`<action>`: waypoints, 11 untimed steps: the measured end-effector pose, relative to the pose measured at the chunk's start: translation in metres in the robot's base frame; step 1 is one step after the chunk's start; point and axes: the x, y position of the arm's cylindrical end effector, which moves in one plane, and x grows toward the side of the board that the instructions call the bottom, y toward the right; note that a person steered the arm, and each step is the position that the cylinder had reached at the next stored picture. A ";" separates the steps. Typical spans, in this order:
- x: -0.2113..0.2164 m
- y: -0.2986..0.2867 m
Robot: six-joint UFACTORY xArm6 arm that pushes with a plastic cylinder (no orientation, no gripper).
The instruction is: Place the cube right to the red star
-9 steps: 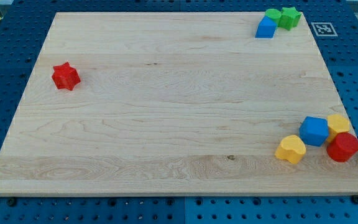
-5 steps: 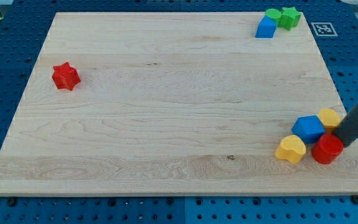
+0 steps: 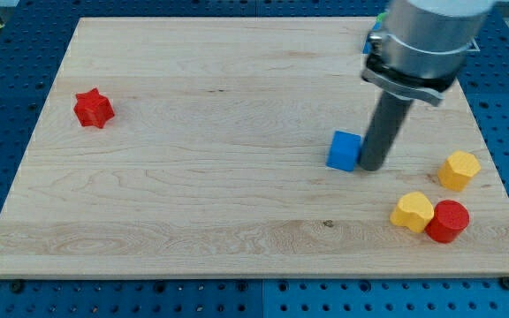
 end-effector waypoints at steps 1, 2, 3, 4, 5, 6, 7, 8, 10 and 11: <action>-0.019 -0.040; -0.034 -0.080; -0.047 -0.124; -0.066 -0.162; -0.079 -0.194; -0.079 -0.224; -0.081 -0.256; -0.094 -0.281; -0.098 -0.168; -0.098 -0.043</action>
